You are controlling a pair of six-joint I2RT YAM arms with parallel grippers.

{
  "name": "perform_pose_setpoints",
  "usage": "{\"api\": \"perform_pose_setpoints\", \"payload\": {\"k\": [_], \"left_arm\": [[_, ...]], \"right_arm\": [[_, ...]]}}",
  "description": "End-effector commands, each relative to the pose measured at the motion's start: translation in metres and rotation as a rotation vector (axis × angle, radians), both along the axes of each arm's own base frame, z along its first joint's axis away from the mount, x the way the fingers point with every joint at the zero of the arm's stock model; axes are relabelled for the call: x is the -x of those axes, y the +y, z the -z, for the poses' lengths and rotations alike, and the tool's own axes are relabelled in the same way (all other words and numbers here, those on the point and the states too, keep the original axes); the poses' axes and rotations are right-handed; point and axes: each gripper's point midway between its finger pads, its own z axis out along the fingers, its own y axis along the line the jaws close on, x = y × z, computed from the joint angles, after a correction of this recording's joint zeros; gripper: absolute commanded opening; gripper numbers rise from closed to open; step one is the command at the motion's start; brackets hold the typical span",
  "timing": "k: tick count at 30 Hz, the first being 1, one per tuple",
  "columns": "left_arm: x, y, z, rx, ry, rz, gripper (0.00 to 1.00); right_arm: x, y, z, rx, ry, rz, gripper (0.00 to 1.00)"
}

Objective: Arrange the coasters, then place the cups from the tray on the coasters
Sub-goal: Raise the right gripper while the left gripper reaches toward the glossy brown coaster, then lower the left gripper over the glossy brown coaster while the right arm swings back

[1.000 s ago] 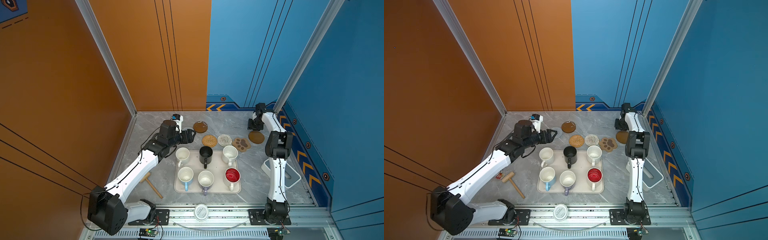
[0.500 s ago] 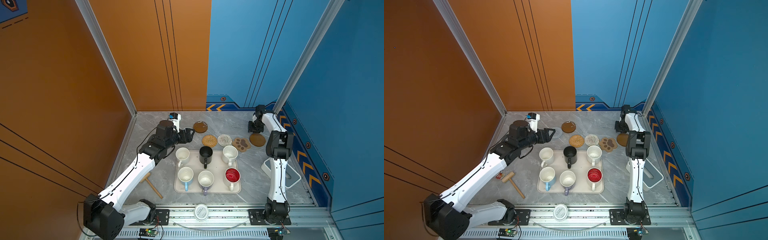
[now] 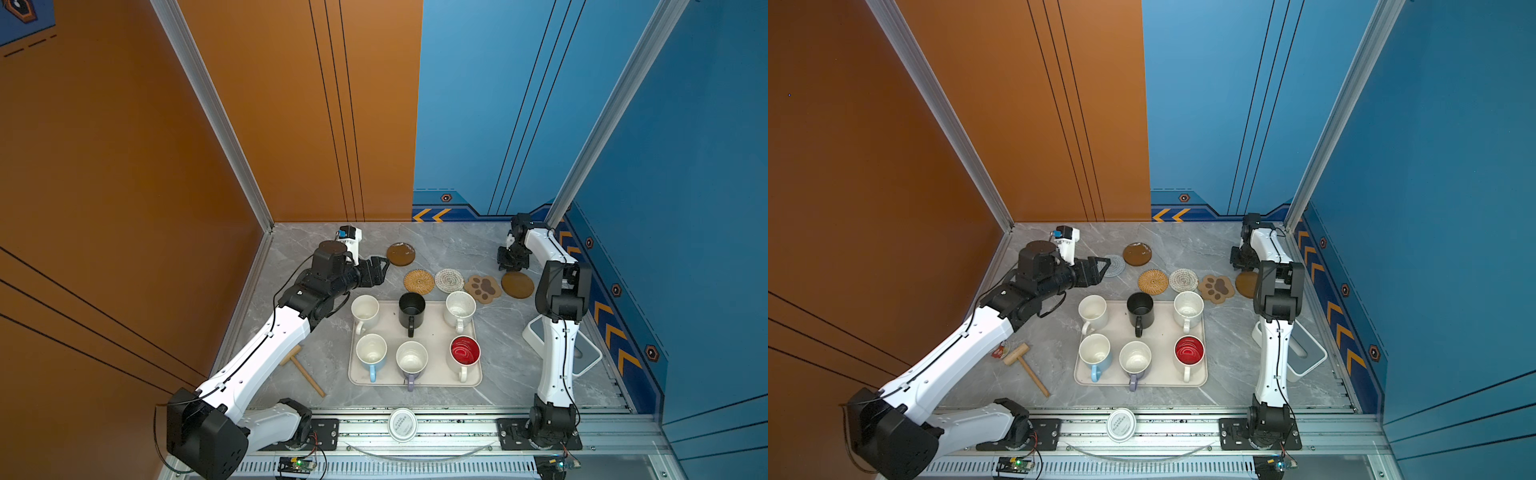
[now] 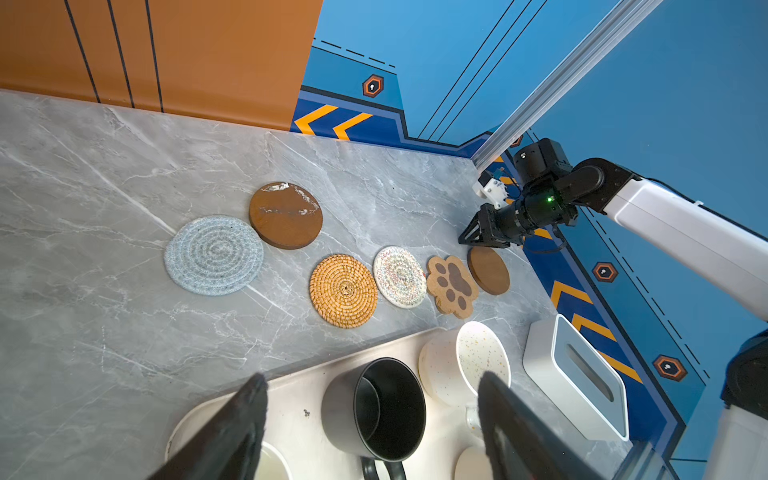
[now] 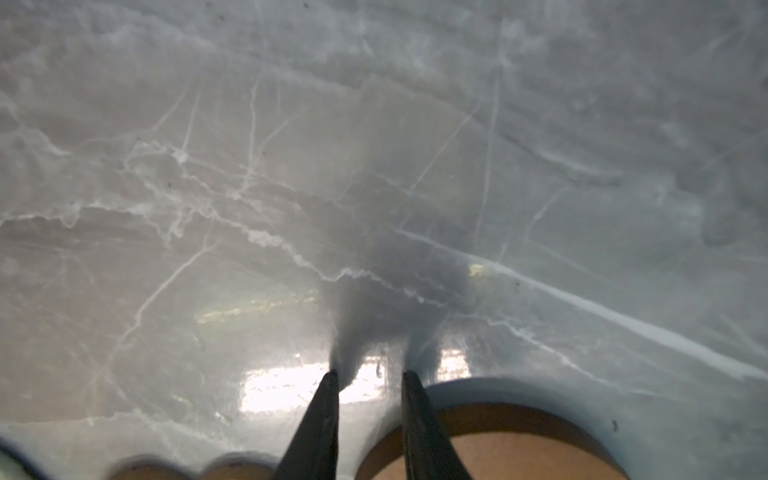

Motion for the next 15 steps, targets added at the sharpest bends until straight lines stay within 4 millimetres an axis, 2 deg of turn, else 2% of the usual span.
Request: {"api": "perform_pose_setpoints", "payload": {"k": [1, 6, 11, 12, 15], "left_arm": [[-0.004, -0.002, -0.004, -0.043, -0.011, 0.004, 0.80], [-0.030, -0.015, -0.003, -0.120, 0.027, 0.044, 0.76], [-0.072, -0.027, 0.020, -0.204, 0.112, 0.070, 0.67], [-0.081, -0.029, 0.024, -0.217, 0.125, 0.067, 0.65], [-0.107, -0.033, 0.043, -0.247, 0.155, 0.044, 0.63]], "right_arm": [[-0.019, 0.016, -0.054, -0.045, -0.172, -0.016, 0.25], [-0.030, 0.034, -0.105, -0.076, -0.321, -0.031, 0.26], [-0.018, 0.059, -0.125, -0.081, -0.362, -0.053, 0.26], [-0.013, 0.065, -0.135, -0.081, -0.386, -0.060, 0.26], [0.005, 0.085, -0.138, -0.089, -0.402, -0.079, 0.27]]}}
